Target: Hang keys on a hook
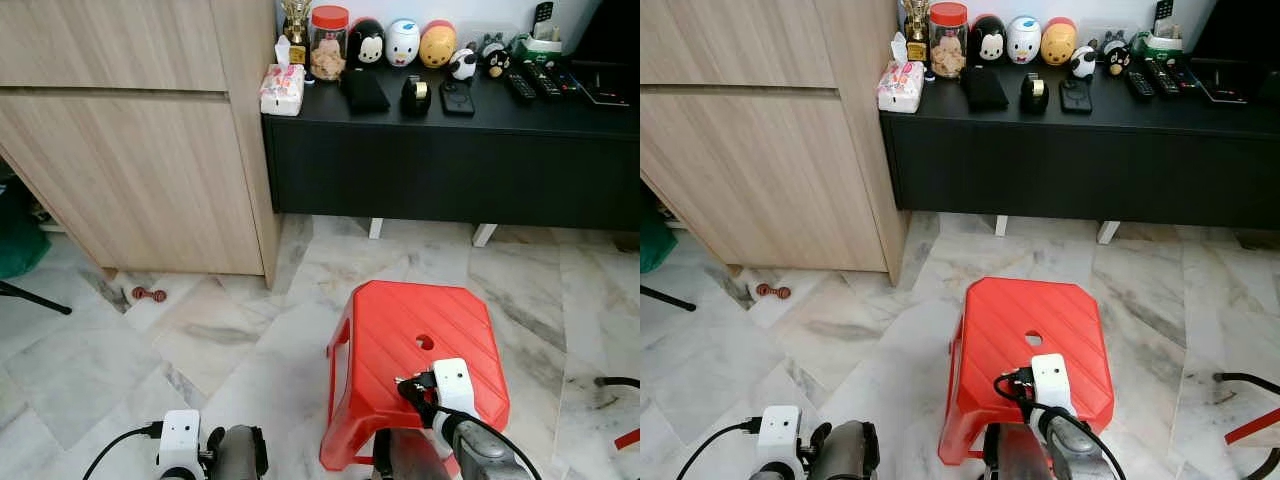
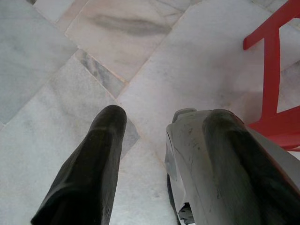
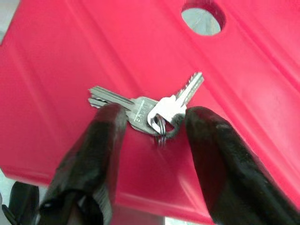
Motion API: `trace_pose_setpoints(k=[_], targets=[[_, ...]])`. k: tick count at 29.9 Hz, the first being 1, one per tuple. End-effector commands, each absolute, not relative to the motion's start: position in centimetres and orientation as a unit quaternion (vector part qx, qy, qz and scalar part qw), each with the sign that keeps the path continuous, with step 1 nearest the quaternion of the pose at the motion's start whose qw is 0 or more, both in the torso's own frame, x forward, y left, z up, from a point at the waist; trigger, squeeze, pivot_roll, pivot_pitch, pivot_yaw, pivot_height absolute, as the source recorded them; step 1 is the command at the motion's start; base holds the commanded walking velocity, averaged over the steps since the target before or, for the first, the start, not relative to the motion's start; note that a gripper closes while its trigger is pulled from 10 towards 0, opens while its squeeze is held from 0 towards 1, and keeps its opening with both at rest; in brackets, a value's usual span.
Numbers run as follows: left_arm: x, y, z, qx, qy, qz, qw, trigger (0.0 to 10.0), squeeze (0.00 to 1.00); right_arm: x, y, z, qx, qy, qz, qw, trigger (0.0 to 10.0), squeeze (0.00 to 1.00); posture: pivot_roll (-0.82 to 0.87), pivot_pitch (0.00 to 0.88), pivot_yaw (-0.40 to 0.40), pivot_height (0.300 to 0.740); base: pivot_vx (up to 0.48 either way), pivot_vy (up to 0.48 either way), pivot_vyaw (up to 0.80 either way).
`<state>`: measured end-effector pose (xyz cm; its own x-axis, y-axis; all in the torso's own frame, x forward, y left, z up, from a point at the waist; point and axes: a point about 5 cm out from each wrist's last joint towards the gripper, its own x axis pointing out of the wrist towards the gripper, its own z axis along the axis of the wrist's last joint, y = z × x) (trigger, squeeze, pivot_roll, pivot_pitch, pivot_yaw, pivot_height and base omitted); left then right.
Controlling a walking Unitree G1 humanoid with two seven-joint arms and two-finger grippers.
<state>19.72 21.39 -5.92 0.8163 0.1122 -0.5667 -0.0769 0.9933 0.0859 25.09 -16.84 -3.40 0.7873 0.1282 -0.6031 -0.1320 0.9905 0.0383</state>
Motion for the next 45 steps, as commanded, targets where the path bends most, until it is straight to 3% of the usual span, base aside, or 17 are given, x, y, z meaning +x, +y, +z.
trace_pose_setpoints(k=[1,17,19,32,35,45], targets=[[17.8,21.2,-7.2,0.029,0.342,0.044,0.938,10.0,0.0,24.9,-17.0,-3.6,-0.001,0.323,0.064,0.944,2.6,0.0,0.16,0.14,-0.043,0.608,0.0,0.0,0.0],[17.8,21.2,-7.2,0.029,0.345,0.043,0.937,10.0,0.0,24.9,-16.9,-3.8,-0.002,0.326,0.063,0.943,2.0,0.0,0.17,0.141,-0.041,0.608,0.0,0.0,0.0],[17.8,21.2,-7.2,0.029,0.345,0.043,0.937,10.0,0.0,24.9,-16.9,-3.8,-0.002,0.326,0.064,0.943,0.0,0.0,0.17,0.141,-0.041,0.608,0.0,0.0,0.0],[17.6,21.2,-7.3,0.029,0.349,0.043,0.936,10.0,0.0,25.3,-16.9,-3.4,-0.003,0.308,0.057,0.95,0.0,0.0,0.17,0.142,-0.041,0.608,0.0,0.0,0.0],[17.5,21.2,-7.4,0.03,0.351,0.043,0.935,10.0,0.0,26.9,-17.1,-1.5,0.007,0.234,0.038,0.972,0.0,0.0,0.17,0.142,-0.041,0.608,0.0,0.0,0.0],[17.5,21.2,-7.4,0.03,0.353,0.043,0.934,10.0,0.0,28.7,-16.8,2.4,0.016,0.099,0.038,0.994,0.0,0.0,0.17,0.14,-0.042,0.608,0.0,0.0,0.0]])
